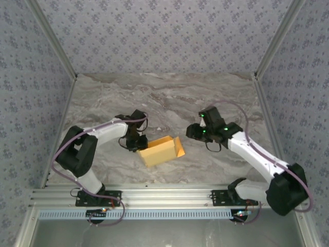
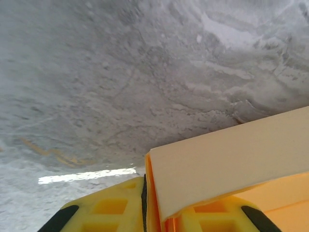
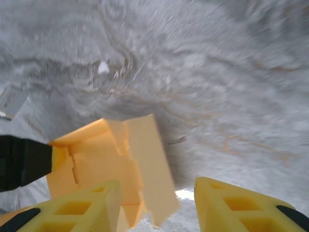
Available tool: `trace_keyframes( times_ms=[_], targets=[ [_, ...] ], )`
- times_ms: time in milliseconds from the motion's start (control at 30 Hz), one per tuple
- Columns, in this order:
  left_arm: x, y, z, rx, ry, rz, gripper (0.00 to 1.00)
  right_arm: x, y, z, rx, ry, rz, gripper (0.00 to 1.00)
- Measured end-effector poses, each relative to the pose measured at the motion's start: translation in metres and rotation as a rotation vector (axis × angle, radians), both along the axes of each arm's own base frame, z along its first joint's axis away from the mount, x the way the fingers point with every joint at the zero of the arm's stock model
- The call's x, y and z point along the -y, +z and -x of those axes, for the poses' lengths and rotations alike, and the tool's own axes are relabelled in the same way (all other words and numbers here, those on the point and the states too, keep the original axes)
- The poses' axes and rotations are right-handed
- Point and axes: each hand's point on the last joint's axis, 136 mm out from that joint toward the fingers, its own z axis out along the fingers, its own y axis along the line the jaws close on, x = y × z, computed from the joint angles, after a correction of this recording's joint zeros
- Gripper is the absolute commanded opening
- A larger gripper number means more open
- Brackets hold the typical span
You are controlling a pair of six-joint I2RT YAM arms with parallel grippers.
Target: Fold the paper box
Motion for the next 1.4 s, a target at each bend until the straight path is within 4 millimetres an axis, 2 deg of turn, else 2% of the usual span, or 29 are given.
trace_keyframes(
  times_ms=[67, 133, 300, 500, 700, 900, 1000, 1167, 1400],
  targets=[
    [-0.002, 0.007, -0.006, 0.024, 0.007, 0.004, 0.18, 0.018, 0.008, -0.002, 0.032, -0.033, -0.005, 0.49],
    [-0.002, 0.019, -0.016, 0.062, 0.015, 0.018, 0.13, 0.031, 0.013, 0.0, 0.057, -0.044, -0.004, 0.5],
    [0.006, 0.048, -0.036, 0.165, 0.001, 0.057, 0.1, 0.034, 0.027, 0.004, 0.122, 0.017, -0.014, 0.57],
    [0.009, 0.064, -0.043, 0.225, -0.032, 0.083, 0.09, 0.011, 0.035, 0.011, 0.18, 0.185, -0.105, 0.64],
    [0.012, 0.085, -0.051, 0.295, -0.043, 0.147, 0.07, -0.023, 0.065, 0.019, 0.249, 0.365, -0.302, 0.65],
    [0.019, 0.103, -0.062, 0.341, -0.029, 0.246, 0.07, -0.036, 0.069, 0.019, 0.242, 0.41, -0.368, 0.69],
    [0.024, 0.107, -0.064, 0.349, -0.034, 0.282, 0.07, -0.046, 0.066, 0.022, 0.229, 0.434, -0.381, 0.68],
    [0.028, 0.107, -0.062, 0.343, -0.036, 0.307, 0.07, -0.066, 0.061, 0.027, 0.207, 0.477, -0.396, 0.58],
    [0.03, 0.108, -0.064, 0.351, -0.029, 0.319, 0.06, -0.074, 0.068, 0.014, 0.228, 0.473, -0.39, 0.49]
  ],
)
